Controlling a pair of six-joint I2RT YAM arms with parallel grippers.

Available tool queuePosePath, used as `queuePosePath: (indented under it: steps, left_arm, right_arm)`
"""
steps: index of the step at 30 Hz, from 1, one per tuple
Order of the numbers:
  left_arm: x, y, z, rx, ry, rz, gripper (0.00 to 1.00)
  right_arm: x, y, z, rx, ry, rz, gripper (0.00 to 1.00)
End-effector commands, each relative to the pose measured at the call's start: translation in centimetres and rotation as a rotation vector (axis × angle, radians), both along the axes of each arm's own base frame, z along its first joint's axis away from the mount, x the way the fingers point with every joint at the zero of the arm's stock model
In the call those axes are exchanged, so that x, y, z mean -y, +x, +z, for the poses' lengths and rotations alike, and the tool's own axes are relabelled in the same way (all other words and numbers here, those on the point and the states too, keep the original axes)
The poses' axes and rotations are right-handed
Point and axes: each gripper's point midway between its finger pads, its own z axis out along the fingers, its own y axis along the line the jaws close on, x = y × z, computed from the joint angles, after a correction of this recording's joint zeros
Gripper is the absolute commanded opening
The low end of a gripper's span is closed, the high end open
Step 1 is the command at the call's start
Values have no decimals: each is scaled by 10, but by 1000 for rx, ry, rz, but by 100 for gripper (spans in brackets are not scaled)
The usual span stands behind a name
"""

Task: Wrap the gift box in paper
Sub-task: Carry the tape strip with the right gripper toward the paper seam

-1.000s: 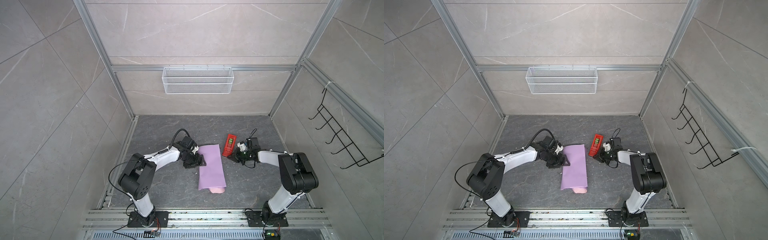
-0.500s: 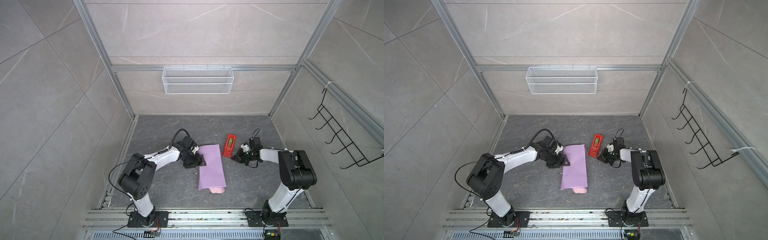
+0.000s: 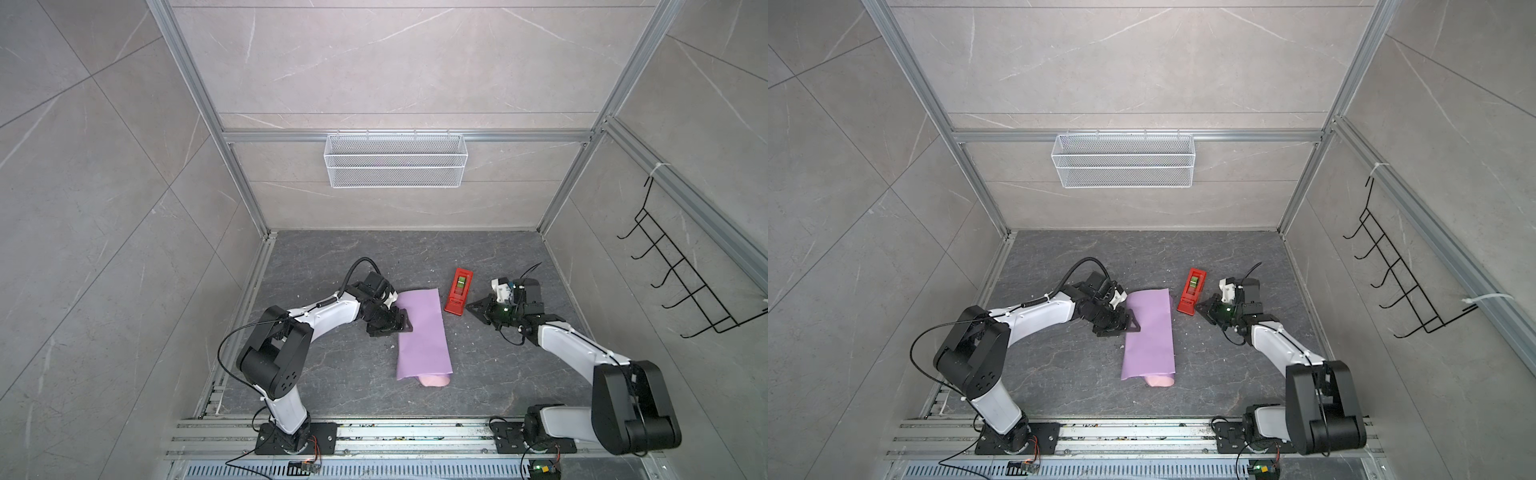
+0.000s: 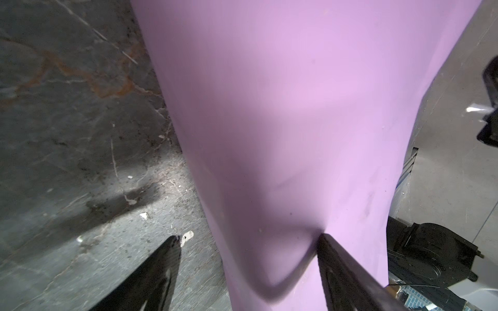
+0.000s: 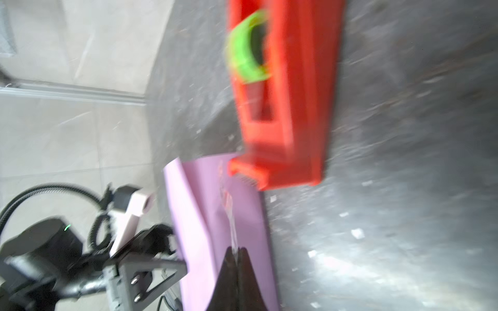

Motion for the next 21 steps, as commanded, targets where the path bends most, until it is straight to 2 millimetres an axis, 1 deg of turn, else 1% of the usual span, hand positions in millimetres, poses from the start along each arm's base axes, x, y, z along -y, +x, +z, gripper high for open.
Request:
queuePosePath:
  steps: [1,4,6,9,14,16,21]
  left_arm:
    - [-23,-14,-39,-60,161,0,81]
    - [-23,-14,-38,-60,161,0,81]
    - [-23,-14,-39,-60,162,0,81]
    - [-24,-15,-39,-60,164,0,81]
    - [-24,-15,-40,-65,163,-1,81]
    - [-24,-15,-40,-63,163,-2,81]
    - [-24,-16,-40,-65,164,-2,81]
  right_arm:
    - [-19,6,20,84,20,-78,0]
    - [-39,9,32,155,-6,-108,0]
    - [-49,11,35,196,-30,-134,0]
    - [-59,13,37,256,-74,-168,0]
    - [-71,15,34,324,-120,-217,0]
    - [-74,14,30,333,-129,-231,0]
    - [-81,3,20,349,-159,-249,0]
